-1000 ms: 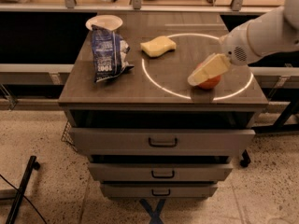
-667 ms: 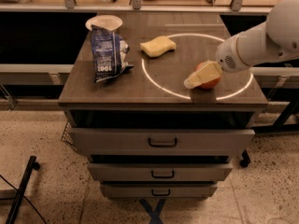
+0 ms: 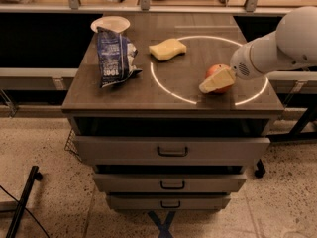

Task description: Move apple near sponge

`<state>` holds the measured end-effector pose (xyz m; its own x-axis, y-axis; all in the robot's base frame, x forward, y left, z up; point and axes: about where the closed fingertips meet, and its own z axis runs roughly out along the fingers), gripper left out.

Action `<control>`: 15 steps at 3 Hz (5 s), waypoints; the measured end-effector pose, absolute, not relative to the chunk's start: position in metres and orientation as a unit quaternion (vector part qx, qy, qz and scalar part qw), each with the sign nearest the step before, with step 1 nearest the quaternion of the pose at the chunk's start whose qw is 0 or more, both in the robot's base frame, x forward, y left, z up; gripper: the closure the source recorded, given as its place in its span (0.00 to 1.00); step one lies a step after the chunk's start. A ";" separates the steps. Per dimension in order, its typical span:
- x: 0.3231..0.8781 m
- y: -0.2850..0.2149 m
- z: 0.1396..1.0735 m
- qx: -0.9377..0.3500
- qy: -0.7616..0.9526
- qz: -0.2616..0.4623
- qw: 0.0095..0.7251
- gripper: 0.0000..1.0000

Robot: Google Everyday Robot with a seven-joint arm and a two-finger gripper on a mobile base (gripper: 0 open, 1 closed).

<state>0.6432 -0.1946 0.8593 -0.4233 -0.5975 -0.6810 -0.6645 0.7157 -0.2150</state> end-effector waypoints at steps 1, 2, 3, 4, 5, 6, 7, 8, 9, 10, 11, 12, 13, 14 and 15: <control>0.643 -0.193 0.859 -0.375 0.842 0.044 0.384 0.38; 0.643 -0.192 0.858 -0.376 0.842 0.045 0.384 0.61; 0.654 -0.179 0.871 -0.373 0.843 0.065 0.382 0.83; 0.691 -0.147 0.901 -0.385 0.831 0.073 0.395 1.00; 0.735 -0.106 0.931 -0.408 0.810 0.065 0.416 1.00; 0.760 -0.102 0.942 -0.402 0.811 0.031 0.425 1.00; 0.761 -0.101 0.940 -0.403 0.811 0.028 0.423 1.00; 0.767 -0.118 0.935 -0.393 0.819 0.002 0.417 1.00; 0.778 -0.154 0.921 -0.367 0.835 -0.034 0.410 1.00; 0.786 -0.174 0.913 -0.357 0.837 -0.042 0.414 1.00; 0.790 -0.171 0.891 -0.363 0.837 -0.006 0.408 0.82; 0.792 -0.164 0.872 -0.375 0.838 0.009 0.397 0.59; 0.793 -0.159 0.858 -0.383 0.836 0.018 0.393 0.36; 0.794 -0.158 0.856 -0.384 0.836 0.019 0.391 0.14; 0.794 -0.156 0.854 -0.385 0.837 0.020 0.390 0.00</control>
Offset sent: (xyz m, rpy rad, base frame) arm 0.0000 0.0011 -0.0005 -0.0002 0.0008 0.0017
